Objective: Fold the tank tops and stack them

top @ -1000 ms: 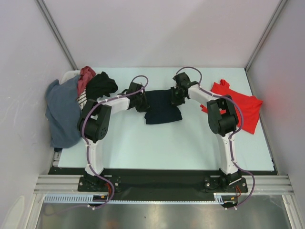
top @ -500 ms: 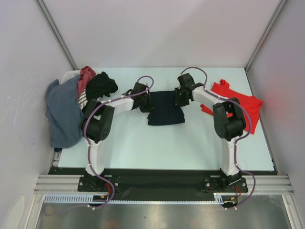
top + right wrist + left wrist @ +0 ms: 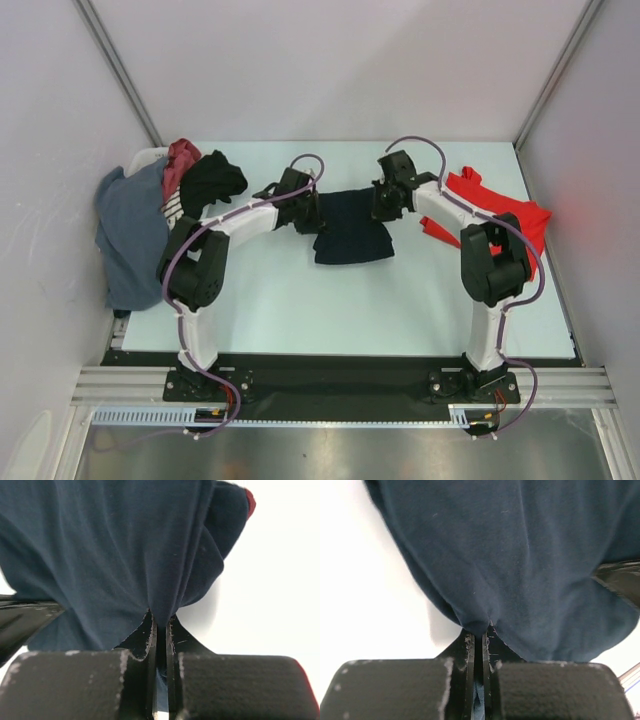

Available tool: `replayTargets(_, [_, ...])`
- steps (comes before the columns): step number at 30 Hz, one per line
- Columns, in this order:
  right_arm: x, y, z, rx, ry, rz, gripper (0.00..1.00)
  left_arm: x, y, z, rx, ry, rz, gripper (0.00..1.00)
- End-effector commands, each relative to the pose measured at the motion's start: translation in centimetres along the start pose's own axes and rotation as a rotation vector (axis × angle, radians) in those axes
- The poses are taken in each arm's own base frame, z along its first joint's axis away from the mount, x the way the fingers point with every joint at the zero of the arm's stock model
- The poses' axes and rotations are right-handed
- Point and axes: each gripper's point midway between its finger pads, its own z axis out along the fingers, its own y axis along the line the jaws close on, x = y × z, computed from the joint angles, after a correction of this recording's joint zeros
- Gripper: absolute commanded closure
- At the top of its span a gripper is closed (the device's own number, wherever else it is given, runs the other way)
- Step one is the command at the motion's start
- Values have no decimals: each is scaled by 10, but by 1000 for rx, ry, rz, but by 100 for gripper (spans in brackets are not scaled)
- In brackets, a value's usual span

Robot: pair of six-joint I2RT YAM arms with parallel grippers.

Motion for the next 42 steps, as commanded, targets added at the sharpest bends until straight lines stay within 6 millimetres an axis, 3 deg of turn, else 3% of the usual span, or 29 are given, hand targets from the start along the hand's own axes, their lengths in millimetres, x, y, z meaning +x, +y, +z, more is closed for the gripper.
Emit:
replayTargets(1, [11,3,-13,-25,10,30,100,6,-20,-16,49,-1,50,100])
replayTargets(5, [51,-7,-11,-33,52,58,100,31,-14,-10,29,42,76,100])
replayTargets(9, [74,-18,-9,-16,73,75,95,57,2,-2,-8,97,75,96])
replayTargets(11, [79,-22,-7,-15,77,79,75,59,8,-1,-26,90,72,85])
replayTargets(13, [85,-27,-7,-9,82,90,57,60,14,-2,-52,82,77,59])
replayTargets(15, [84,-33,-9,5,67,101,47,54,17,-8,-74,50,92,32])
replayTargets(18, [81,-40,-12,19,52,123,42,39,17,-15,-98,3,101,17])
replayTargets(23, [72,-52,-6,27,41,153,27,24,22,-6,-104,11,80,8])
replayTargets(30, [68,-47,23,4,77,150,27,17,17,22,-84,43,55,8])
replayTargets(37, [71,-40,32,69,85,98,36,43,20,41,-95,107,32,15])
replayTargets(38, [71,-41,32,74,81,100,38,45,21,43,-94,111,29,22])
replayTargets(39, [71,-42,33,80,80,101,49,48,22,45,-92,115,27,27])
replayTargets(42, [71,-42,33,80,74,101,67,56,25,48,-76,110,8,46])
